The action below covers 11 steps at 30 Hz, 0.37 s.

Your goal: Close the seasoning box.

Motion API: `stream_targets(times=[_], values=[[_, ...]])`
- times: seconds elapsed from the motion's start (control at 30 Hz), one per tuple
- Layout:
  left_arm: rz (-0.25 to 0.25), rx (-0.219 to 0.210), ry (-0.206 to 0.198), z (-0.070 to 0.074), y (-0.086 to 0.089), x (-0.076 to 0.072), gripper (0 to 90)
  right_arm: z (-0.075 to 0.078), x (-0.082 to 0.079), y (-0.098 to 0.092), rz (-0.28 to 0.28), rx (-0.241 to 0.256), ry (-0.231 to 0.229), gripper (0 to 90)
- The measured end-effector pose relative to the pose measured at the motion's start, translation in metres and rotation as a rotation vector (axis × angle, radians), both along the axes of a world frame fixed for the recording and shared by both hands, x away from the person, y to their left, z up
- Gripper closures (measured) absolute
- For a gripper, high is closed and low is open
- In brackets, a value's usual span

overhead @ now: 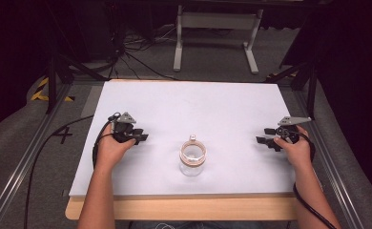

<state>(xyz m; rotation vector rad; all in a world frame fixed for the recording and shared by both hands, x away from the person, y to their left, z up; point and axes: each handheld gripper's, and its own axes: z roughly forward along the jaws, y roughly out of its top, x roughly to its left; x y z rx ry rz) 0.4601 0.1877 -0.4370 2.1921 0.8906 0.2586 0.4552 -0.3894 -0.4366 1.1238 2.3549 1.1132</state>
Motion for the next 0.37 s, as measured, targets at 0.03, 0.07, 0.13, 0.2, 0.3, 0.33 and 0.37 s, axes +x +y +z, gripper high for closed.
stream_targets(times=[0.03, 0.07, 0.13, 0.2, 0.3, 0.33, 0.37], values=[[0.0, -0.005, 0.013, -0.0025, 0.0, 0.0003, 63.5, -0.0013, 0.0004, 0.0003, -0.004, -0.003, 0.005, 36.7], [0.004, -0.023, 0.025, -0.0045, -0.0002, 0.0003, 62.9, -0.0025, 0.0007, 0.0005, -0.007, -0.005, 0.01, 36.7], [0.001, -0.021, 0.033, -0.005, 0.0014, 0.0008, 62.2, -0.0042, 0.0015, 0.0013, -0.005, -0.003, 0.013, 36.2], [0.012, -0.03, 0.035, -0.005, 0.0024, 0.0003, 61.3, -0.0039, 0.0016, 0.0017, -0.005, -0.005, 0.013, 36.1], [0.022, -0.049, 0.038, -0.0042, 0.0028, -0.0004, 60.9, -0.0032, 0.001, 0.0035, -0.005, -0.014, 0.011, 36.1], [0.023, -0.052, 0.037, -0.004, 0.0023, -0.0007, 60.6, -0.0029, 0.001, 0.0044, -0.002, -0.016, 0.011, 36.0], [0.023, -0.05, 0.026, -0.0037, 0.0024, -0.0002, 60.1, -0.0026, 0.0012, 0.0053, 0.001, -0.017, 0.008, 36.1]])
